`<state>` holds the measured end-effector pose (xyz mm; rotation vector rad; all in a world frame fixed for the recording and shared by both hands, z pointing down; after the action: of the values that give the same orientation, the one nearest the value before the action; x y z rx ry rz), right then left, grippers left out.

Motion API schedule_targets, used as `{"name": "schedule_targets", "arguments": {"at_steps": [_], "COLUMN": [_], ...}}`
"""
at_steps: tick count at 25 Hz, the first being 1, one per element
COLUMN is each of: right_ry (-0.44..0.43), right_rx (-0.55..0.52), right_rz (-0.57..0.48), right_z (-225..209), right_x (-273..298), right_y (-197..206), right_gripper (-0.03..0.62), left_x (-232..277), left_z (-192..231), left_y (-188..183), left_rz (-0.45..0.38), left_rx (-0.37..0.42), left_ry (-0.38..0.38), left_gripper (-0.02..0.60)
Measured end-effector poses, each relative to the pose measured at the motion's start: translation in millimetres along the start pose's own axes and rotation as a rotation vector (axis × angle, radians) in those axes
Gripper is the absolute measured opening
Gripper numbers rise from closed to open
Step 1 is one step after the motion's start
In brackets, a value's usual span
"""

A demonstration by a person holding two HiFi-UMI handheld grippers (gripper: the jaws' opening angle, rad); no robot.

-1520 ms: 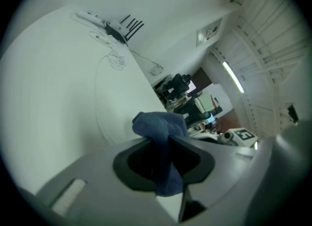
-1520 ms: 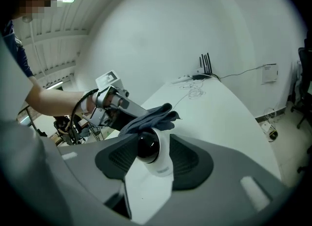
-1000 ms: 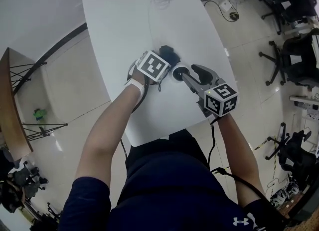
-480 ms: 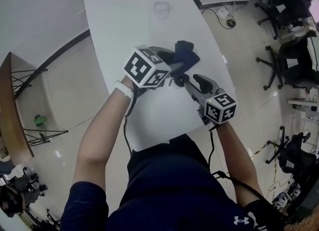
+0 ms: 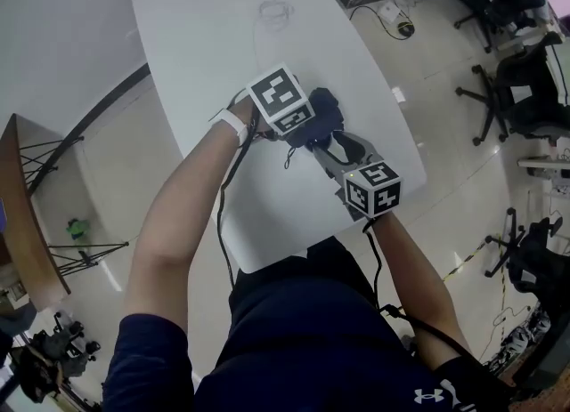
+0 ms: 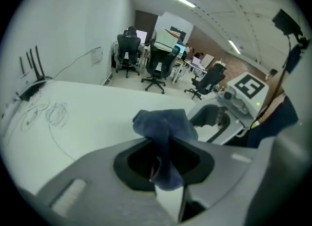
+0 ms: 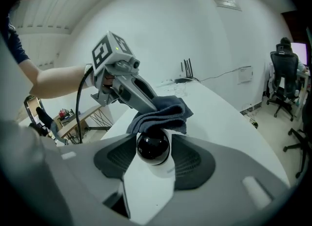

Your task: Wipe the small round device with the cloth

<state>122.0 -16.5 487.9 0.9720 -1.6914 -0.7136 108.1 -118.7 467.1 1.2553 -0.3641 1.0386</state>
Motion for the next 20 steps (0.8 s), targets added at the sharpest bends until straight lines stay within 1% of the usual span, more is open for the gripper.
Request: {"name": "schedule_targets", "arguments": {"at_steps": [2,4,7,9,10,12,14,16,17,18,19,20], "right_ry": [0.008,0.008,0.005,0.006,0.006,0.011,0.017,0.018,0.017,0.015,0.010,0.005], "right_rx": [0.012,0.022,0.023,0.022,0.023,0.022,0.019,0.017,0.018,0.018,0.017,0.013], "right_rz": [-0.002,-0.006,-0.009,-0.014,-0.019,-0.033,-0.049,-0.059,-0.062,-0.067,-0.073,-0.080], "right_z": [-2,-3,-3,-3,-3,-3,-4,-6,-7,-7,-6,-6], "right_x": [-1,-2,-3,-4,-4,-4,-5,-5,-5,-6,-7,-9], "right_y": [1,2,1,-1,-3,-6,-11,-16,-18,-20,-23,-27], "right_gripper": [0.229,0.229,0.229,0.229,0.229,0.229,0.227,0.225,0.225,0.224,0.222,0.221], "left_x": [5,14,29,40,47,56,59,56,51,43,32,18], "left_z": [14,25,32,35,38,45,50,52,53,52,50,45], "left_y": [5,12,26,36,40,44,45,44,44,43,43,42], "left_rz": [0.032,0.077,0.146,0.204,0.221,0.245,0.254,0.226,0.190,0.134,0.056,-0.040], "left_rx": [-0.010,-0.002,0.005,0.029,0.051,0.098,0.107,0.062,0.014,-0.055,-0.146,-0.253], "left_ry": [-0.021,-0.045,-0.066,-0.088,-0.108,-0.176,-0.238,-0.275,-0.289,-0.297,-0.297,-0.287], "left_gripper": [0.083,0.083,0.083,0.083,0.083,0.083,0.083,0.083,0.083,0.083,0.083,0.083]}}
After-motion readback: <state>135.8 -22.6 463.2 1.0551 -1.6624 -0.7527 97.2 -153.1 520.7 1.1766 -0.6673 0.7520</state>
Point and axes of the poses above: the fingertips, and each gripper's own axes: x forward along the fingers, z to its left, y out of its underside, the point moved 5 cm from there along -x, backward along the fingers, and after that the axes turned 6 degrees about -z, right-handed, at the moved point
